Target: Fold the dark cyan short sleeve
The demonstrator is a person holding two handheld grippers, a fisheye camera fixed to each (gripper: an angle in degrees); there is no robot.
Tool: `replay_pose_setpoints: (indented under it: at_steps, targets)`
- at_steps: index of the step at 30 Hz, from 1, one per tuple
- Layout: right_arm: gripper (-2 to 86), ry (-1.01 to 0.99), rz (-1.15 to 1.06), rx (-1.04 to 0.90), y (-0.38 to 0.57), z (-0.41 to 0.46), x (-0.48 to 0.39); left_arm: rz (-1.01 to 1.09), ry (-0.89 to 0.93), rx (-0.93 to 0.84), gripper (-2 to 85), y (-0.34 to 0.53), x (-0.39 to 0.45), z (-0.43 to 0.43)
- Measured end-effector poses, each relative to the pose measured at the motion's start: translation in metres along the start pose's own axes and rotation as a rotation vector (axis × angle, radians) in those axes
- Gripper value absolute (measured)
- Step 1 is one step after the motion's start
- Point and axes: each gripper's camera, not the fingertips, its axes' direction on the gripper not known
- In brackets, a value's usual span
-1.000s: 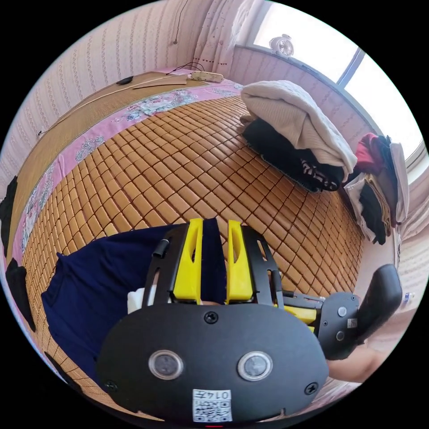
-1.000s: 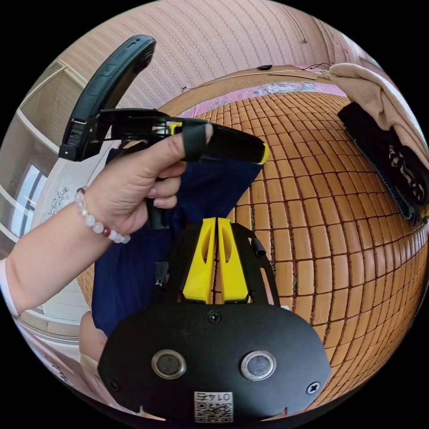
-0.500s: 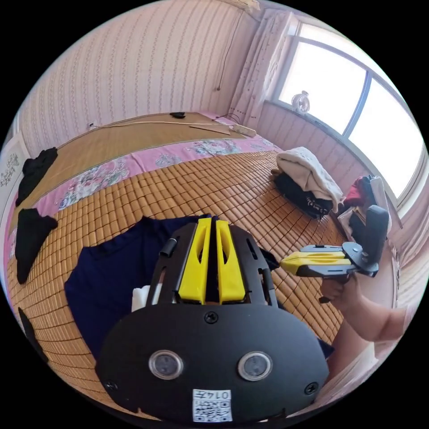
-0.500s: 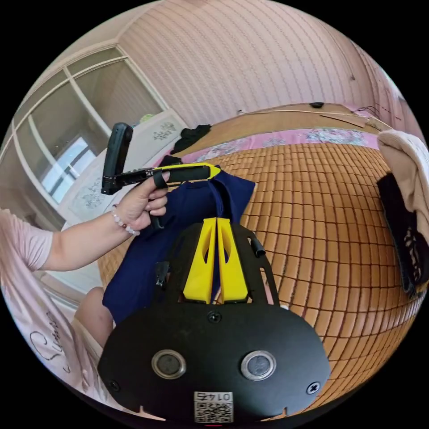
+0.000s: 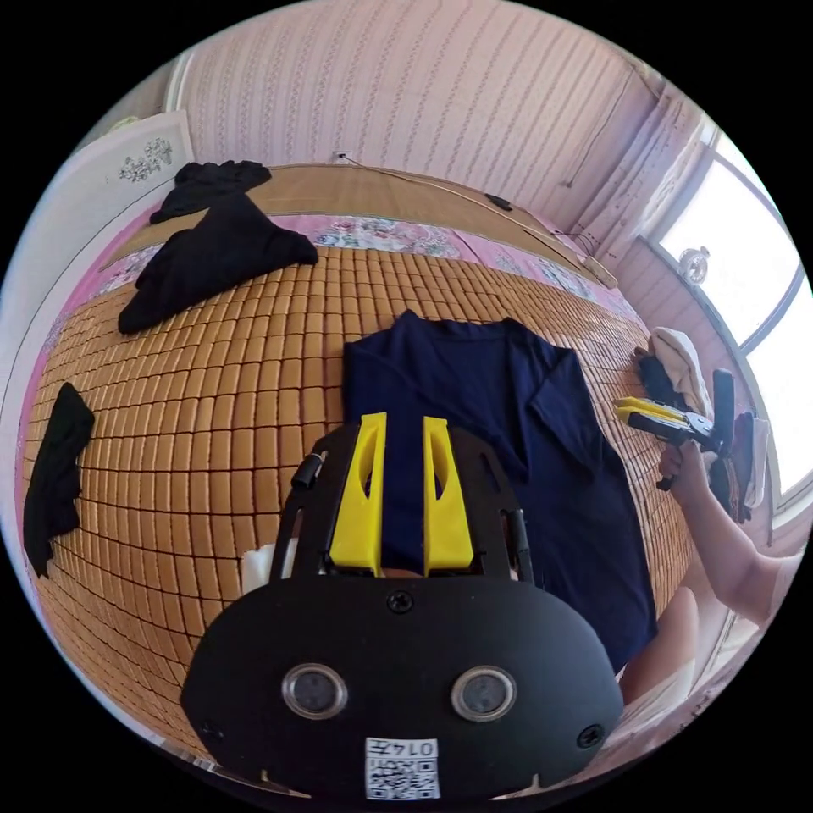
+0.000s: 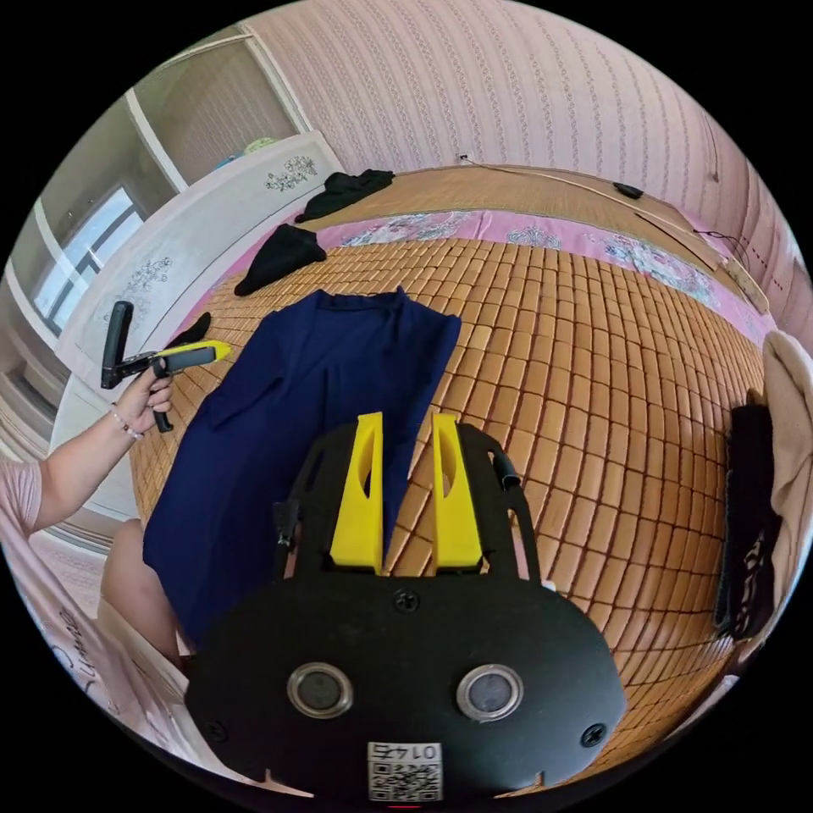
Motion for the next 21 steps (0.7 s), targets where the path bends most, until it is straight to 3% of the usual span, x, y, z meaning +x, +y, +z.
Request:
replay_pose_setpoints:
  at_steps: [5, 8, 11, 15, 16, 21]
  targets:
    - [11.3, 0.025, 0.076, -0.031, -0.046, 0.029, 0.026, -0.073, 0.019, -0.057, 10.7, -0.045, -0.047, 0.014]
    - [9.3, -0.057, 0.12, -0.063, -0.064, 0.042, 0.038, -0.09, -0.014, -0.089, 11.5, -0.065, -0.051, 0.021]
    - [2.7, -0.169, 0.188, -0.114, -0.074, 0.054, 0.049, -0.145, -0.059, -0.101, 9.3, -0.077, -0.06, 0.018]
    - [1.1, -0.089, 0.158, -0.109, -0.084, 0.05, 0.05, -0.113, -0.077, -0.138, 2.9, -0.094, -0.064, 0.002]
    - [0.9, -0.082, 0.142, -0.106, -0.088, 0.046, 0.049, -0.08, -0.002, -0.121, 0.6, -0.099, -0.064, -0.007]
    - [0.6, -0.089, 0.14, -0.046, -0.099, 0.024, 0.052, -0.064, 0.005, -0.056, -0.6, -0.119, -0.059, -0.046]
